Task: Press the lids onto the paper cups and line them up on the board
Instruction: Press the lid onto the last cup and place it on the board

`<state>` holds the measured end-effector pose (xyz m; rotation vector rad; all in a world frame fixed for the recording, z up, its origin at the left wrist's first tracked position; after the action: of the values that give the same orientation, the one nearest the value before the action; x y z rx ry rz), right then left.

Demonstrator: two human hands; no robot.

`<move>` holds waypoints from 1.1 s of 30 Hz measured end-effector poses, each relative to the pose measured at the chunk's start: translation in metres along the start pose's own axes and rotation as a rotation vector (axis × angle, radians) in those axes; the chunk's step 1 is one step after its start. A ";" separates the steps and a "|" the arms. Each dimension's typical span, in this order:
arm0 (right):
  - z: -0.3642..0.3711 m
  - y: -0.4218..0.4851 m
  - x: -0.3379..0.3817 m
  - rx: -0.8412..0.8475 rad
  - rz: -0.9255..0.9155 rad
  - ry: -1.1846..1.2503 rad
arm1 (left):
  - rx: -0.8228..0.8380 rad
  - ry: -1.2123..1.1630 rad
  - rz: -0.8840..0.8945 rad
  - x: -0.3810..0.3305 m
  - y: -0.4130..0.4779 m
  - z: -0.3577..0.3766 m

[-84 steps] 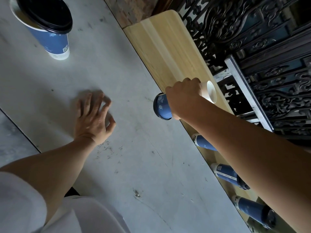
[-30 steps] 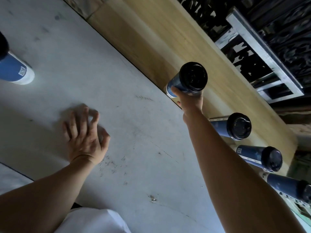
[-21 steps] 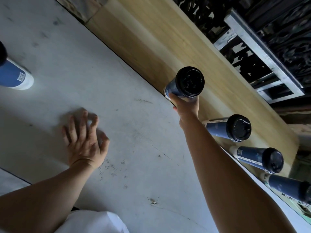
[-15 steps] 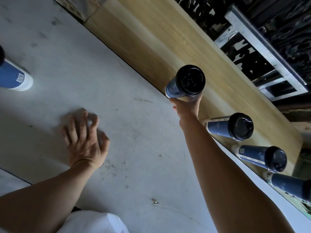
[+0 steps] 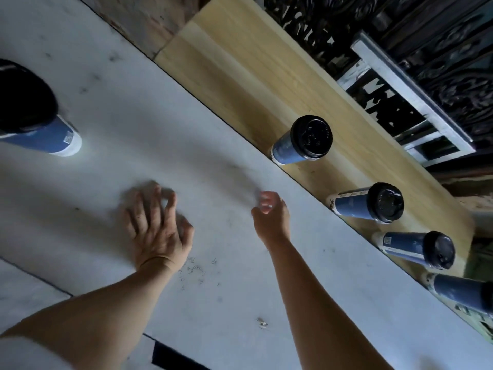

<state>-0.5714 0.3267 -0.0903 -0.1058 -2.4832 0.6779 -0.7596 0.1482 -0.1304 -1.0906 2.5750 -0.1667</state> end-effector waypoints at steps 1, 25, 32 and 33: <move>0.011 -0.011 0.001 0.045 -0.019 -0.099 | 0.029 -0.010 -0.002 0.001 0.000 0.000; 0.110 -0.133 0.230 0.011 -0.044 0.008 | 0.394 -0.707 -0.076 0.235 0.102 -0.119; 0.094 -0.154 0.329 0.101 -0.352 0.050 | 0.419 -0.988 0.071 0.214 0.148 -0.176; 0.099 -0.158 0.337 0.139 -0.397 -0.017 | 0.437 -0.970 0.120 0.206 0.152 -0.180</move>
<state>-0.8975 0.2174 0.0831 0.4343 -2.3625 0.6748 -1.0588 0.1028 -0.0516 -0.6142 1.6160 -0.1180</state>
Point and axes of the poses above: each hand's wrist, its own y-axis towards the middle knuckle, its own z-axis out of the palm, x = y × z, the point moved 8 cm from there along y, towards the middle knuckle
